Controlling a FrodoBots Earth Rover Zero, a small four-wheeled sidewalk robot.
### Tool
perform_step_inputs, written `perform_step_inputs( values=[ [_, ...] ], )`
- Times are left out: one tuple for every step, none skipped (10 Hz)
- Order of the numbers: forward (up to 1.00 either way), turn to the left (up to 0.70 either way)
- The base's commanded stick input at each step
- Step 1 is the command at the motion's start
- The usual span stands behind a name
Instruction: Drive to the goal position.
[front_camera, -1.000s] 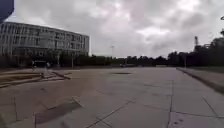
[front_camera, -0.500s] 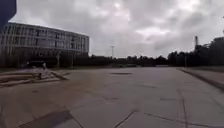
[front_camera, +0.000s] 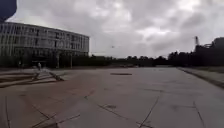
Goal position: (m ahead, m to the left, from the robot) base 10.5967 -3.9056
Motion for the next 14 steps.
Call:
perform_step_inputs(
  values=[
    [0.70, 0.00],
    [0.70, 0.00],
    [0.70, 0.00],
    [0.70, 0.00],
    [0.70, 0.00],
    [0.70, 0.00],
    [0.70, 0.00],
    [0.70, 0.00],
    [0.70, 0.00],
    [0.70, 0.00],
    [0.70, -0.05],
    [0.70, -0.30],
    [0.70, -0.35],
    [0.70, 0.00]
  ],
)
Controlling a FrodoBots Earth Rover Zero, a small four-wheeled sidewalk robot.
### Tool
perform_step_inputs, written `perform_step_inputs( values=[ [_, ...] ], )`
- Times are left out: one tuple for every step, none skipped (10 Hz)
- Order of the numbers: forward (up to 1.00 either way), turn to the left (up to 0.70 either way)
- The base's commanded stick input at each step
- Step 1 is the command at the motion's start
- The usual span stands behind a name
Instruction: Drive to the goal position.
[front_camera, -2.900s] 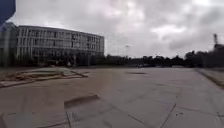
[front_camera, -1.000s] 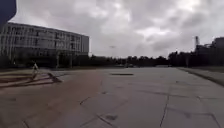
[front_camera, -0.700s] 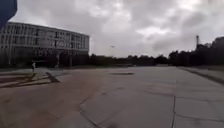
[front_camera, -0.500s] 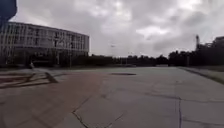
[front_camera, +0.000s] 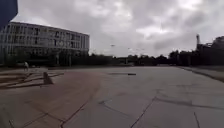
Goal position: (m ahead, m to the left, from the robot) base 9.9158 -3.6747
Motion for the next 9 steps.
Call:
perform_step_inputs(
  values=[
    [0.70, 0.00],
    [0.70, 0.00],
    [0.70, 0.00],
    [0.70, 0.00],
    [0.70, 0.00],
    [0.70, 0.00],
    [0.70, 0.00],
    [0.70, 0.00],
    [0.70, 0.00]
  ],
)
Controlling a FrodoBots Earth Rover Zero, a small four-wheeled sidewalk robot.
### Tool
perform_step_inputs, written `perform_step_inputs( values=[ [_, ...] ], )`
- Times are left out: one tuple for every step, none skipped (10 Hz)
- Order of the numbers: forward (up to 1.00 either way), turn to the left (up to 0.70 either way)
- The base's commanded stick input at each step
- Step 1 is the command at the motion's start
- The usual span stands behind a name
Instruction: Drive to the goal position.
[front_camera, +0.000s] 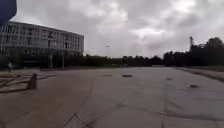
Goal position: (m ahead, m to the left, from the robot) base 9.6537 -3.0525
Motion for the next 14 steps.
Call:
perform_step_inputs(
  values=[
    [0.70, 0.00],
    [0.70, -0.11],
    [0.70, -0.35],
    [0.70, -0.35],
    [0.70, -0.35],
    [0.70, -0.35],
    [0.70, -0.18],
    [0.70, 0.00],
    [0.70, 0.00],
    [0.70, 0.00],
    [0.70, 0.00],
    [0.70, 0.00],
    [0.70, 0.00],
    [0.70, 0.00]
  ],
)
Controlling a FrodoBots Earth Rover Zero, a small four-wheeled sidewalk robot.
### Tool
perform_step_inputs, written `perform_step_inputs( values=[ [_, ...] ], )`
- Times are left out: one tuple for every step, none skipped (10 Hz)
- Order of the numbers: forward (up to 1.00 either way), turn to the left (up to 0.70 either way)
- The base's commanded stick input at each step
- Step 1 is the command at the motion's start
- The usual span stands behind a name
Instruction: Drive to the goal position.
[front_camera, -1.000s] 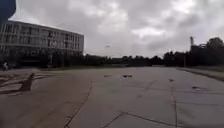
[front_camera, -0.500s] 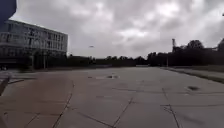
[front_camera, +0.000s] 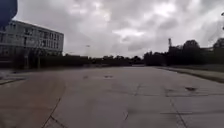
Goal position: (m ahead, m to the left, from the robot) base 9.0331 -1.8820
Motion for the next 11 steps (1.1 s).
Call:
perform_step_inputs(
  values=[
    [0.70, 0.00],
    [0.70, 0.00],
    [0.70, 0.00],
    [0.70, 0.00],
    [0.70, 0.00],
    [0.70, 0.00],
    [0.70, 0.00],
    [0.70, 0.00],
    [0.70, 0.00],
    [0.70, 0.00],
    [0.70, 0.00]
  ],
)
